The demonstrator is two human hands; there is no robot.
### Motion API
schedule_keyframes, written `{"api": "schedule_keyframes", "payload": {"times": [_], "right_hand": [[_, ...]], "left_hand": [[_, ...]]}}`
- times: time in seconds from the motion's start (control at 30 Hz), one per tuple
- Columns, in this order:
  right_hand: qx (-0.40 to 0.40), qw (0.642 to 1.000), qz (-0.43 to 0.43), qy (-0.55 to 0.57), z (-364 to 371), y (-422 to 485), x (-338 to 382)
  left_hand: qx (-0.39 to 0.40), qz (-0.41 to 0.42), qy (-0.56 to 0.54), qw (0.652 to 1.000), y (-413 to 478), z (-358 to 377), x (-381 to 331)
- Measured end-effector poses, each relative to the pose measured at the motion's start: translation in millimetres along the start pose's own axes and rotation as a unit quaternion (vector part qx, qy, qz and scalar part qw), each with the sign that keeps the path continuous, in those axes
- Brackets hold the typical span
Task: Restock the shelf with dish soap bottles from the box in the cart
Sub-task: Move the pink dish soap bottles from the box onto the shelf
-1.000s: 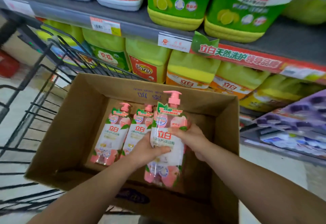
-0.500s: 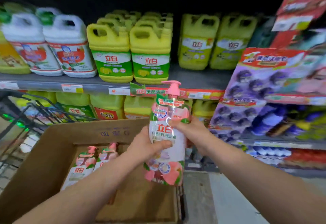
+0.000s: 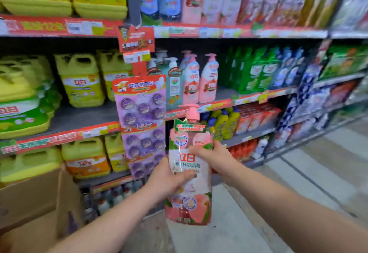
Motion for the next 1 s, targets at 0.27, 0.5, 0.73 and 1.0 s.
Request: {"api": "schedule_keyframes", "payload": {"times": [0.27, 0.5, 0.73, 1.0], "right_hand": [[-0.075, 0.997, 0.004, 0.027, -111, -16, -5], [-0.142, 0.989, 0.020, 0.022, -198, 23, -9], [-0.145, 0.989, -0.017, 0.007, -291, 102, 23], [-0.136, 0.990, -0.025, 0.000, -357, 186, 48]], "left_hand": [[0.089, 0.050, 0.002, 0.995, 78, 72, -52], [0.139, 0.065, 0.016, 0.988, 183, 105, -68], [0.164, 0.096, 0.053, 0.980, 321, 107, -98], [0.136, 0.102, 0.049, 0.984, 432, 94, -116]]}}
Point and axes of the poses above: each hand's wrist, its own y-axis towards the middle knuckle, its own z-axis out of the palm, x = y × z, the point moved 2 cm from there along y, towards the middle knuckle, and after that the axes turned 15 degrees about x, right-handed, at the moved point
